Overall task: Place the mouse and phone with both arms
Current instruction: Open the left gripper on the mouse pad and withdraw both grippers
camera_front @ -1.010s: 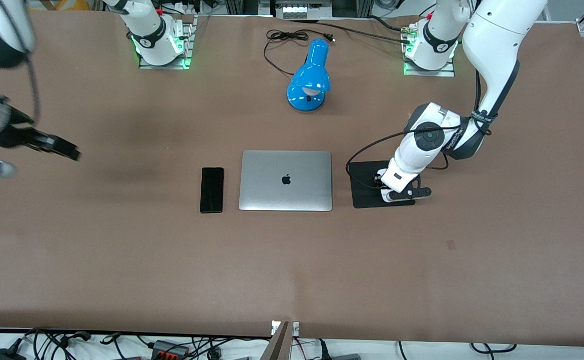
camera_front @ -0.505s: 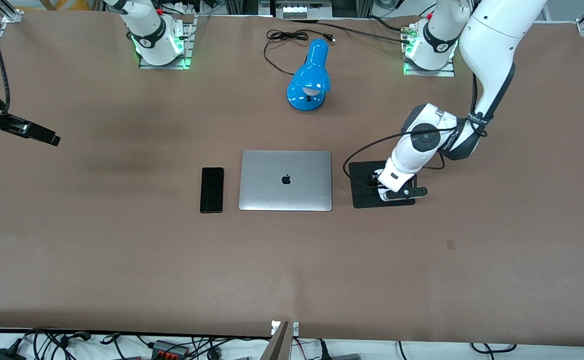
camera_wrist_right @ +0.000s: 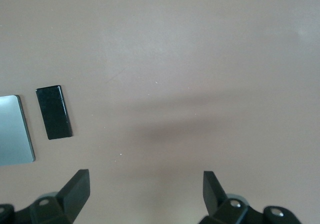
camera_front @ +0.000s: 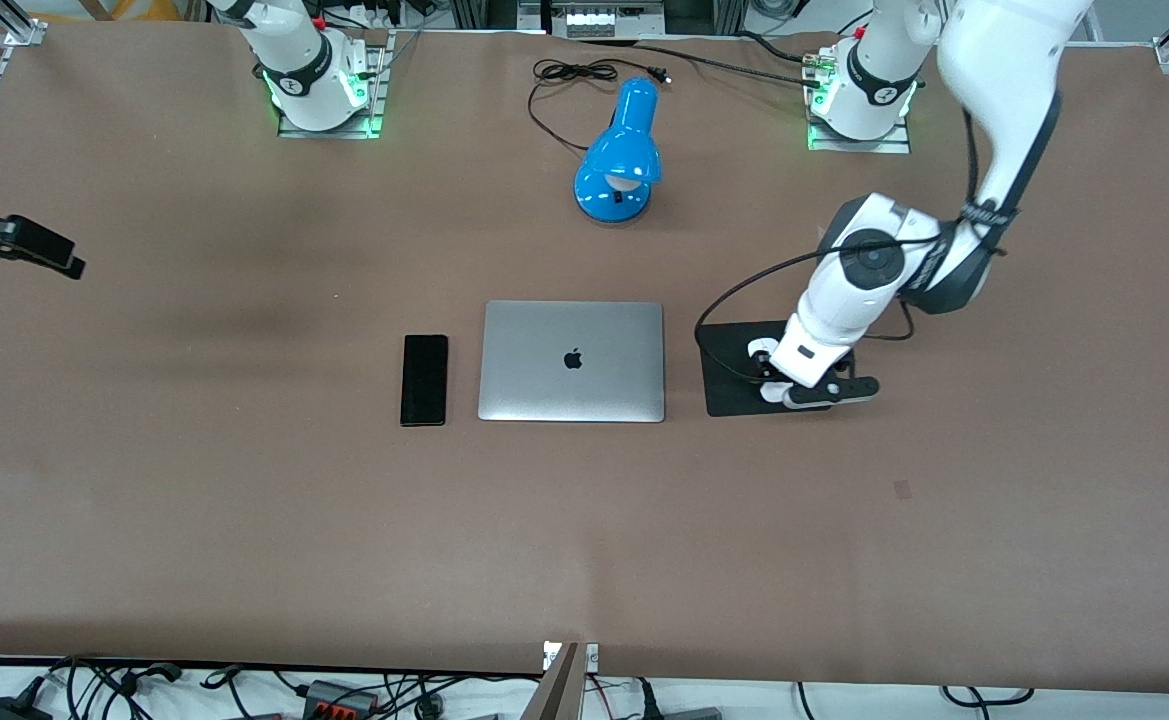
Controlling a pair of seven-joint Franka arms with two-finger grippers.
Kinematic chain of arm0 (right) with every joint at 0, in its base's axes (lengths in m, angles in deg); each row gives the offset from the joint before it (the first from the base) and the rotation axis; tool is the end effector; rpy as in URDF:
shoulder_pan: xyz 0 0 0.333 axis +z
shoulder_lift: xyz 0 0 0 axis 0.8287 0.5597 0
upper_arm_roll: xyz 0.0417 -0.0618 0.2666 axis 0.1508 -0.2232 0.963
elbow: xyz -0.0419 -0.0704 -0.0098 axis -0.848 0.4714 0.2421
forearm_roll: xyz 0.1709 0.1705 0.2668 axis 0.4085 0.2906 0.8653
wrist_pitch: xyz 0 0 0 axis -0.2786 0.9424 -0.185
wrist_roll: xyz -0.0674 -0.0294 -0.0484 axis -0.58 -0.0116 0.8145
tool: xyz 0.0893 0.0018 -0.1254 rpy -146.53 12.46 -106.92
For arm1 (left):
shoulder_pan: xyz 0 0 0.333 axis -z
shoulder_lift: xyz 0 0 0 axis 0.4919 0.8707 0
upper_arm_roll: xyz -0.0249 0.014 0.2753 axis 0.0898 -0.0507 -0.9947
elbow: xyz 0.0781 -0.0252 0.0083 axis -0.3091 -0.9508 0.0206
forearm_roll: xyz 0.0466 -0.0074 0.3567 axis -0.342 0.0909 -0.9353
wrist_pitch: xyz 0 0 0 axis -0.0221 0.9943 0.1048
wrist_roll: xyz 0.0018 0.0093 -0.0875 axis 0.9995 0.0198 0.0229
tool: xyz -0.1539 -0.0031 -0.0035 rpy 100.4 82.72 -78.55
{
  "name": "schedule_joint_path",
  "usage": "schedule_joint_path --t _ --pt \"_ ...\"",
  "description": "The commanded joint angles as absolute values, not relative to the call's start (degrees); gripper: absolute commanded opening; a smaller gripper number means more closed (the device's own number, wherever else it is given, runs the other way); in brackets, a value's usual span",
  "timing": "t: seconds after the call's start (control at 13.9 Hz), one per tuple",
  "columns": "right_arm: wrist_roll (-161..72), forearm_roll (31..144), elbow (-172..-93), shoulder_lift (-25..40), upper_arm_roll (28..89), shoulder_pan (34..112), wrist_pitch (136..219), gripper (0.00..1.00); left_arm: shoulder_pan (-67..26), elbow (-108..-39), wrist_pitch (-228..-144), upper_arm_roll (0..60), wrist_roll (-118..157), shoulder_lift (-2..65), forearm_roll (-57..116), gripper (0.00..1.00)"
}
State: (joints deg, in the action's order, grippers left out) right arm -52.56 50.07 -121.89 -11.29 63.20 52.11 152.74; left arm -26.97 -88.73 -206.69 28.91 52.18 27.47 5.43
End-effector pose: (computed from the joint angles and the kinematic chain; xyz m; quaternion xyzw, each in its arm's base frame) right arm 0.5375 -0.0445 0.5142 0.9977 -0.0662 -0.0168 0.0043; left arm 0.5409 -0.1864 0.2186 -0.9958 -0.0815 -0.0368 0.0200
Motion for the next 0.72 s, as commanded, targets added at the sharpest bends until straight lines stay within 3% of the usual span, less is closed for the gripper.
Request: schedule_joint_path --t 0.0,0.14,0.29,0.65 --pt "-52.04 51.05 -119.51 -9.83 63.88 51.92 151.62 1.00 -26.65 -77.62 -186.68 29.35 51.34 25.43 3.07 1.00" --pt "-51.34 51.05 -119.33 -9.39 63.88 51.75 151.71 1.00 -26.65 -67.94 -172.06 29.27 43.11 25.70 3.06 1.00" --pt "-50.99 50.44 -119.33 -9.56 63.88 51.92 151.18 1.00 -27.52 -61.78 -162.81 29.09 35.02 25.70 3.15 1.00" --pt "-50.73 50.43 -119.24 -9.48 63.62 51.57 151.10 1.00 -34.01 -52.09 -151.01 29.27 18.48 25.00 8.04 1.00"
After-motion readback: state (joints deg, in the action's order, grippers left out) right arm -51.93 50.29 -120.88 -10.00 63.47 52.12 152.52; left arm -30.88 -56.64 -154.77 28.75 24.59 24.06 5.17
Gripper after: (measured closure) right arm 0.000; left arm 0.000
